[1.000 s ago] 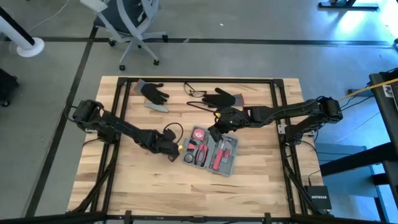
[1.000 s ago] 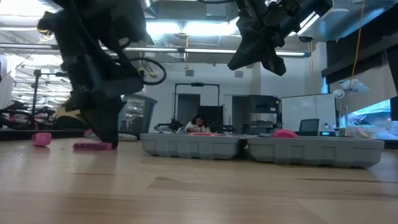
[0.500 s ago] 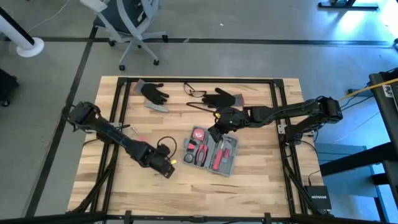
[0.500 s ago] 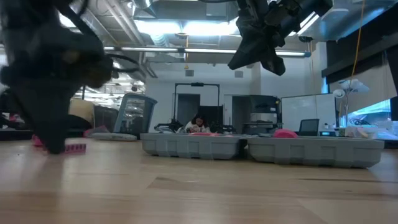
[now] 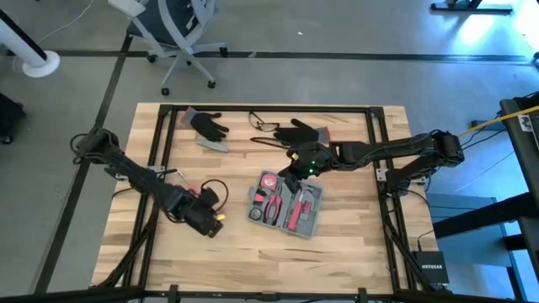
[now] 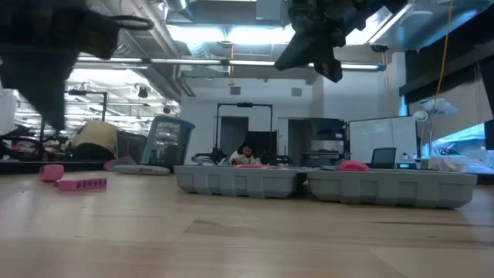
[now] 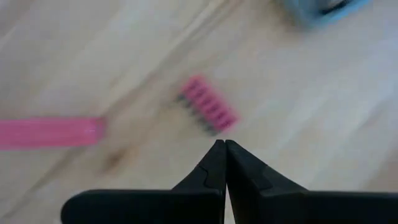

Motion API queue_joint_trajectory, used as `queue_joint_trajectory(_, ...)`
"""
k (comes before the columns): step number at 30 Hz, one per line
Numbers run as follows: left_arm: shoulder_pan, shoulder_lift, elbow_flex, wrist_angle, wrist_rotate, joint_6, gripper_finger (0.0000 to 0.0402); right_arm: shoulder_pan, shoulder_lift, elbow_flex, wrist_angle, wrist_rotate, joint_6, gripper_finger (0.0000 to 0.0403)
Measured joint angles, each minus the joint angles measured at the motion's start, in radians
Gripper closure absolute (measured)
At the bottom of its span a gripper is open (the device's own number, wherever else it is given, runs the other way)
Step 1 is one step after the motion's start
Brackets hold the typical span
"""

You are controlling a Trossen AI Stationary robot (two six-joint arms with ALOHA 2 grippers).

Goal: Prefit tool cases
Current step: Put the orange multi bit set into the gray prefit tool case

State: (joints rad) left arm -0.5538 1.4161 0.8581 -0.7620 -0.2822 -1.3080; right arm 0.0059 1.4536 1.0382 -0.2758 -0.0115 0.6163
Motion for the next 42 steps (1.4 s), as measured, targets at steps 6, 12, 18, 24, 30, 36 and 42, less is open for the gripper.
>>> queue_joint_trajectory(6,0.005,0.011,-0.023,-0.047,0.006,0.011,0.0401,0.0,0.0,0.0,-0.003,0.001,0.026,0.0403)
queue_joint_trajectory(12,0.022,0.023,-0.135,0.069,0.063,0.079,0.0401,0.0,0.0,0.0,0.006,0.044,0.035,0.0403)
queue_joint_trajectory(18,0.068,0.029,-0.136,0.146,0.018,0.35,0.0401,0.0,0.0,0.0,0.019,0.012,0.009,0.0403)
queue_joint_trajectory(24,0.121,0.073,-0.136,0.177,0.102,0.753,0.0401,0.0,0.0,0.0,0.029,-0.007,0.0,0.0403)
queue_joint_trajectory(30,0.174,0.082,-0.136,0.141,0.124,0.801,0.0401,0.0,0.0,0.0,0.038,0.001,0.0,0.0403)
queue_joint_trajectory(36,0.203,0.09,-0.136,0.149,0.185,0.897,0.0401,0.0,0.001,0.0,0.039,0.01,-0.001,0.0403)
queue_joint_trajectory(42,0.232,0.092,-0.148,0.22,0.215,0.923,0.0401,0.0,0.001,0.0,0.042,0.019,-0.003,0.0403)
